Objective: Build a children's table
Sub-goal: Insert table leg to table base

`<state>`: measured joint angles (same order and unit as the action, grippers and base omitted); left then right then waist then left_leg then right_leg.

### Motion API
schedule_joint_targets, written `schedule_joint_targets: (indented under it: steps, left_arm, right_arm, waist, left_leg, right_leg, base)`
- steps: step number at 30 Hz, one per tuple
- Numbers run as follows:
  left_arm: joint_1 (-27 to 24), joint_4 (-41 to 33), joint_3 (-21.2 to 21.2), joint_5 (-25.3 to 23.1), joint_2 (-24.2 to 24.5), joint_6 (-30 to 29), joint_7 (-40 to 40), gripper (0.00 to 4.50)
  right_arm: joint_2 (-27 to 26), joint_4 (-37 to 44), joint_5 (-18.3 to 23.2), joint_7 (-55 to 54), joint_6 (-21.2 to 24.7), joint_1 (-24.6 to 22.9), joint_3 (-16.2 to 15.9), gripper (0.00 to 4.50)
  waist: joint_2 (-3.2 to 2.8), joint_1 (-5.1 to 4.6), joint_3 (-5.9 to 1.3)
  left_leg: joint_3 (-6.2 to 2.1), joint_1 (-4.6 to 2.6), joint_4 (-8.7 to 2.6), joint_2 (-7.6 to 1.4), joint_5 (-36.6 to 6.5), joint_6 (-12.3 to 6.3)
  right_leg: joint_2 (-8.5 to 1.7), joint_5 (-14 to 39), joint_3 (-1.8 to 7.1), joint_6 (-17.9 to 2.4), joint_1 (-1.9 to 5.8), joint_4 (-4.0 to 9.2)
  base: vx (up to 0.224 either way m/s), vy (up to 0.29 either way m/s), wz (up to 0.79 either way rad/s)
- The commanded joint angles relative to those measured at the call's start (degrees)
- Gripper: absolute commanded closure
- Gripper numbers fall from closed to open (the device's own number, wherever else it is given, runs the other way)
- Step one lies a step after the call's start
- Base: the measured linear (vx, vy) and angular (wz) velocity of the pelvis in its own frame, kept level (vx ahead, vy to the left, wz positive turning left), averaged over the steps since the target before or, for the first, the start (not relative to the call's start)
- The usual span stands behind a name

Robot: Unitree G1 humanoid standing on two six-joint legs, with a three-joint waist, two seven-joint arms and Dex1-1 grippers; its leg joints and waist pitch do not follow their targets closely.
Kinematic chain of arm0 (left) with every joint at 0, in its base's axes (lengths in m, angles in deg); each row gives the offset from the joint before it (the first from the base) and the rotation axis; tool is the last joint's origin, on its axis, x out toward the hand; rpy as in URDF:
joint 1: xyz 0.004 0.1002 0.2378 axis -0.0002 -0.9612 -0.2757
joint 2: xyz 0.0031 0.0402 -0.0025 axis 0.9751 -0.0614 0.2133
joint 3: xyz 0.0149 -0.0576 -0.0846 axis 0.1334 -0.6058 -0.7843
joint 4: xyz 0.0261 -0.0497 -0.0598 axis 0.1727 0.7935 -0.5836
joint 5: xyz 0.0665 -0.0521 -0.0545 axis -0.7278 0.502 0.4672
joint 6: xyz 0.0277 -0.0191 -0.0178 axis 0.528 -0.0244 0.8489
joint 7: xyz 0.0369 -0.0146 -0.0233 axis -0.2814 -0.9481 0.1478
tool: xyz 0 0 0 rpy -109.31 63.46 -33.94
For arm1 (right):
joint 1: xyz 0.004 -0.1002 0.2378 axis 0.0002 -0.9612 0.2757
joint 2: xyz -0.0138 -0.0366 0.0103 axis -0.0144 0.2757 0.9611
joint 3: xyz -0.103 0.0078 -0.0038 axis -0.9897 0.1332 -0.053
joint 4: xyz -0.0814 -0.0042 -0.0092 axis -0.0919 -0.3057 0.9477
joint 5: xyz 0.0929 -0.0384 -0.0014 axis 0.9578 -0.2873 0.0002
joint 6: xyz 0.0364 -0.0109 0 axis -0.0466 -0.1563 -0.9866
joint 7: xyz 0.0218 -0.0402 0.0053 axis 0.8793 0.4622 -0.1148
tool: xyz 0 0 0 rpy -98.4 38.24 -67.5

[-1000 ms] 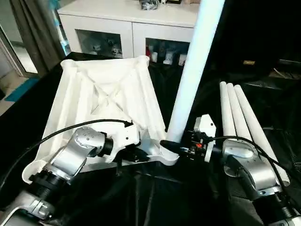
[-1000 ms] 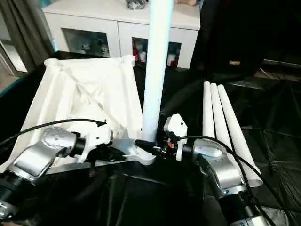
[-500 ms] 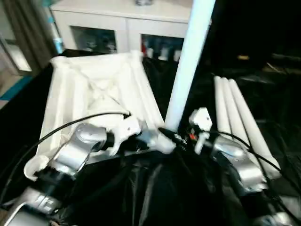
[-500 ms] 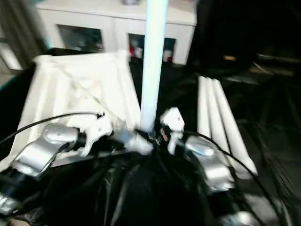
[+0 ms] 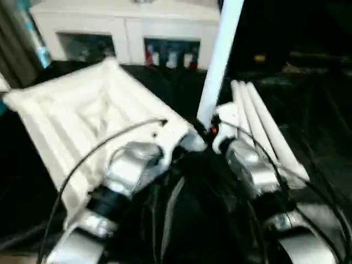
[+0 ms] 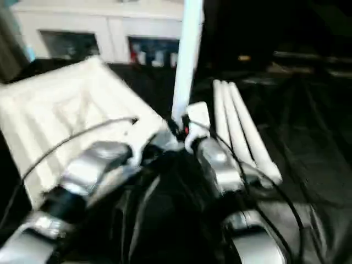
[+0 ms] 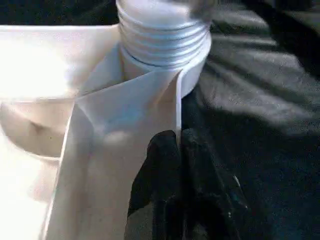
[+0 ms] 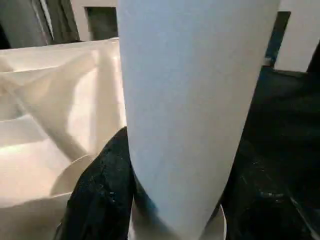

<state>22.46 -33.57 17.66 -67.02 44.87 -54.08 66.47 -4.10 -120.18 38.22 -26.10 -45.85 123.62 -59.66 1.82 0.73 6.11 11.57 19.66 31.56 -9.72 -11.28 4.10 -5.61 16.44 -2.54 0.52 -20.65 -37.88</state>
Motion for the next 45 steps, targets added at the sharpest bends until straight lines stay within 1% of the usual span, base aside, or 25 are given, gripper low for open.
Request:
schedule_joint_targets:
  steps: [1, 2, 3, 4, 5, 6, 7, 8, 9, 11, 19, 22, 23, 25, 27, 28, 29, 30, 35, 37, 38, 39, 40, 41, 45]
  left_arm:
    - [1.66, -0.79, -0.23, 0.01, -0.48, 0.41, -0.44, 4.50]
    - [1.78, -0.75, -0.38, 0.00, -0.42, 0.26, -0.39, 4.50]
    - [1.86, -0.96, -0.64, -0.13, -0.43, -0.34, -0.58, 4.50]
    - [1.98, -1.21, -0.95, -0.24, -0.29, -0.94, -0.70, 4.50]
    - [2.05, -1.26, -1.04, -0.26, -0.08, -0.99, -0.62, 4.50]
    - [2.08, -1.26, -1.07, -0.25, 0.03, -0.95, -0.55, 4.50]
    - [2.07, -1.30, -1.03, -0.17, 0.20, -0.93, -0.58, 4.50]
    - [2.08, -1.31, -0.97, -0.11, 0.39, -0.87, -0.57, 4.50]
    - [2.13, -1.26, -0.93, -0.02, 0.55, -0.84, -0.62, 4.50]
    - [2.26, -1.08, -0.90, 0.05, 0.88, -0.62, -0.56, 4.50]
    - [2.01, -1.23, -0.84, 0.04, 1.44, -0.09, 0.11, 4.50]
    - [1.68, -1.50, -0.76, 0.13, 1.96, 0.14, 0.33, 4.50]
    - [1.57, -1.64, -0.74, 0.17, 2.11, 0.17, 0.41, 4.50]
    - [1.36, -2.01, -0.71, 0.25, 2.39, 0.17, 0.57, 4.50]
    - [1.28, -2.09, -0.68, 0.29, 2.52, 0.30, 0.69, 4.50]
    - [1.24, -2.11, -0.62, 0.29, 2.63, 0.57, 0.85, 4.50]
    - [1.15, -2.22, -0.53, 0.36, 2.79, 1.04, 1.11, 4.50]
    - [1.07, -2.35, -0.33, 0.36, 2.98, 1.70, 1.48, 4.50]
    - [0.19, -3.34, 0.38, 0.65, 3.86, 5.56, 3.34, 4.50]
    - [-0.21, -3.90, 0.58, 0.90, 4.20, 6.78, 4.27, 4.50]
    - [-0.63, -4.54, 0.94, 1.04, 4.69, 8.16, 5.28, 4.50]
    - [-0.88, -4.89, 1.14, 1.14, 4.96, 9.02, 5.86, 4.50]
    - [-1.13, -5.22, 1.15, 1.26, 5.15, 9.23, 6.18, 4.50]
    - [-1.29, -5.41, 1.14, 1.35, 5.26, 9.36, 6.38, 4.50]
    - [-2.21, -6.05, 1.38, 2.40, 6.57, 15.11, 9.78, 4.50]
  right_arm:
    - [-1.69, -10.94, -2.41, -0.60, 6.36, -3.83, -2.52, 2.60]
    - [-1.90, -11.43, -2.57, -0.58, 6.18, -3.47, -2.49, 2.60]
    - [-2.19, -12.70, -2.84, -0.60, 5.55, -2.82, -2.22, 2.60]
    - [-2.52, -14.20, -3.08, -0.68, 4.82, -2.06, -1.83, 2.60]
    - [-2.63, -14.71, -3.20, -0.65, 4.52, -1.79, -1.75, 2.60]
    - [-2.65, -14.85, -3.23, -0.64, 4.43, -1.71, -1.74, 2.60]
    - [-2.72, -15.13, -3.29, -0.64, 4.21, -1.58, -1.76, 2.60]
    - [-2.81, -15.32, -3.30, -0.60, 4.02, -1.44, -1.72, 2.60]
    - [-2.94, -15.48, -3.31, -0.46, 3.87, -1.27, -1.56, 2.60]
    - [-3.09, -15.69, -3.59, 0.06, 3.58, -0.92, -1.53, 2.60]
    - [-3.33, -17.05, -4.80, 0.76, 2.18, 0.11, -1.75, 2.60]
    - [-3.30, -17.46, -5.37, 0.56, 1.66, 0.36, -1.89, 2.60]
    - [-3.37, -17.45, -5.11, 1.02, 1.63, 0.35, -1.66, 2.60]
    - [-3.41, -17.30, -4.93, 1.32, 1.48, 0.37, -1.35, 1.90]
    - [-3.47, -17.37, -4.66, 1.65, 1.14, 0.54, -1.04, 1.88]
    - [-3.54, -17.48, -4.44, 1.98, 0.93, 0.66, -0.81, 1.86]
    - [-3.59, -17.58, -4.34, 2.28, 0.59, 0.85, -0.58, 1.64]
    - [-3.62, -17.48, -4.18, 2.65, 0.41, 0.93, -0.44, 1.64]
    - [-3.29, -15.26, -3.64, 5.48, -0.67, 0.99, -0.02, 1.27]
    - [-3.00, -14.29, -3.32, 6.68, -0.94, 0.87, 0.12, 1.04]
    - [-2.57, -13.23, -3.19, 7.88, -1.40, 0.73, 0.18, 0.91]
    - [-2.34, -12.53, -3.02, 8.64, -1.49, 0.59, 0.18, 0.88]
    - [-2.00, -11.65, -2.95, 9.49, -1.55, 0.40, 0.07, 0.88]
    - [-1.77, -11.05, -2.90, 10.07, -1.54, 0.27, 0.01, 0.65]
    - [0.47, -8.48, -4.91, 11.24, -2.37, -0.19, -1.42, 0.54]
  waist:
    - [-0.96, 1.42, -1.63]
    - [0.25, 1.71, -1.79]
    - [-2.07, 3.42, -3.21]
    - [-2.03, 2.60, -3.06]
    - [-2.31, 1.95, -2.94]
    - [-2.73, 1.76, -2.86]
    - [-2.86, 1.74, -2.93]
    - [-2.67, 1.71, -3.21]
    - [-2.87, 1.72, -3.18]
    - [-2.51, 1.50, -3.12]
    - [-2.65, 1.14, -3.36]
    - [-2.32, 1.16, -3.57]
    - [-2.42, 1.25, -3.52]
    - [-2.43, 1.26, -3.52]
    - [-2.27, 1.28, -3.88]
    - [-2.45, 1.36, -3.91]
    - [-2.26, 1.50, -4.33]
    - [-2.31, 1.48, -4.16]
    - [-2.50, 1.69, -4.57]
    - [-2.43, 1.84, -4.91]
    - [-2.56, 1.84, -5.06]
    - [-2.56, 1.84, -5.06]
    - [-2.57, 1.80, -5.19]
    - [-2.65, 1.79, -5.36]
    - [-2.79, 1.73, -5.66]
  left_leg:
    - [-3.43, -4.67, 3.44, -0.63, -20.99, -1.83]
    - [-5.25, 3.55, 1.78, -0.98, -4.97, -3.38]
    - [-5.32, 3.38, -2.53, -2.31, 1.53, -0.84]
    - [-5.03, 2.65, -2.83, -2.57, 0.38, -1.01]
    - [-4.58, 2.28, -3.33, -2.48, -7.40, -1.15]
    - [-4.23, 1.56, -3.41, -2.50, -15.45, -0.79]
    - [-4.16, 1.33, -3.49, -2.57, -17.32, -0.57]
    - [-4.16, 1.45, -3.75, -2.63, -17.57, -0.50]
    - [-4.24, 1.48, -4.03, -2.79, -17.49, -0.38]
    - [-4.22, 1.64, -4.37, -2.95, -18.28, -0.18]
    - [-3.98, 1.58, -4.72, -3.20, -19.53, 0.19]
    - [-3.78, 1.31, -4.59, -3.18, -20.00, 0.04]
    - [-3.79, 1.35, -4.61, -3.19, -19.78, -0.07]
    - [-3.76, 1.43, -4.63, -3.24, -19.35, -0.15]
    - [-3.67, 1.36, -4.53, -3.29, -18.64, -0.26]
    - [-3.58, 1.20, -4.42, -3.35, -18.04, -0.33]
    - [-3.42, 1.34, -4.20, -3.35, -15.94, -0.80]
    - [-3.33, 1.65, -4.30, -3.35, -14.34, -1.23]
    - [-2.85, 1.41, -3.88, -3.49, -12.00, -1.67]
    - [-2.63, 1.51, -3.50, -3.56, -8.88, -2.38]
    - [-2.50, 1.68, -3.22, -3.44, -5.79, -3.37]
    - [-2.50, 1.68, -3.22, -3.44, -5.79, -3.37]
    - [-2.43, 1.71, -3.00, -3.42, -4.58, -3.94]
    - [-2.31, 1.54, -2.84, -3.46, -3.44, -4.50]
    - [-2.26, 1.60, -2.34, -3.38, -1.39, -5.51]
  right_leg:
    - [-8.09, 50.43, 3.95, -3.16, -5.75, 13.82]
    - [-8.67, 47.75, 5.03, -4.22, 1.45, 11.29]
    - [-4.65, 25.55, 1.85, -6.66, 1.95, 8.45]
    - [-2.92, 16.08, 1.19, -8.13, 0.62, 7.72]
    - [-1.82, 10.63, 0.90, -10.87, 0.38, 7.26]
    - [-2.50, 15.48, 1.47, -12.29, -0.12, 7.94]
    - [-2.66, 17.60, 1.68, -12.32, -0.14, 8.27]
    - [-2.65, 18.48, 1.77, -11.92, 0.20, 8.58]
    - [-2.66, 18.33, 1.69, -11.70, 0.23, 8.67]
    - [-2.49, 17.68, 1.66, -11.02, 0.23, 8.84]
    - [-2.67, 17.27, 1.68, -10.82, 0.19, 9.04]
    - [-2.77, 18.40, 1.82, -10.76, 0.03, 9.25]
    - [-2.84, 18.63, 1.87, -10.64, 0.00, 9.25]
    - [-2.86, 18.42, 1.90, -10.59, 0.02, 9.28]
    - [-2.81, 17.31, 1.89, -10.84, 0.16, 9.13]
    - [-2.86, 16.35, 1.96, -11.65, -0.04, 9.08]
    - [-2.87, 13.36, 2.01, -12.06, 0.35, 8.82]
    - [-2.73, 11.45, 1.85, -12.53, 0.46, 8.62]
    - [-2.77, 7.76, 1.81, -13.85, 0.62, 8.32]
    - [-2.73, 2.50, 1.78, -15.07, 0.97, 7.70]
    - [-2.43, -2.70, 1.55, -15.90, 1.24, 7.04]
    - [-2.43, -2.70, 1.55, -15.90, 1.24, 7.04]
    - [-2.46, -5.32, 1.52, -16.32, 1.43, 6.75]
    - [-2.27, -8.72, 1.47, -17.00, 1.47, 6.39]
    - [-2.13, -13.67, 1.44, -17.75, 1.54, 5.81]
  base:
    - [0.097, -0.164, 0.15]
    - [0.133, -0.094, -0.41]
    - [0.133, -0.094, -0.41]
    - [0.083, 0.009, -0.34]
    - [0.000, 0.000, 0.00]
    - [0.000, 0.000, 0.00]
    - [0.000, 0.000, 0.00]
    - [0.000, 0.000, 0.00]
    - [0.000, 0.000, 0.00]
    - [0.000, 0.000, 0.00]
    - [0.000, 0.000, 0.00]
    - [0.000, 0.000, 0.00]
    - [0.000, 0.000, 0.00]
    - [0.000, 0.000, 0.00]
    - [0.000, 0.000, 0.00]
    - [0.000, 0.000, 0.00]
    - [0.000, 0.000, 0.00]
    - [0.000, 0.000, 0.00]
    - [0.000, 0.000, 0.00]
    - [0.000, 0.000, 0.00]
    - [0.000, 0.000, 0.00]
    - [0.000, 0.000, 0.00]
    - [0.000, 0.000, 0.00]
    - [0.000, 0.000, 0.00]
    - [0.000, 0.000, 0.00]
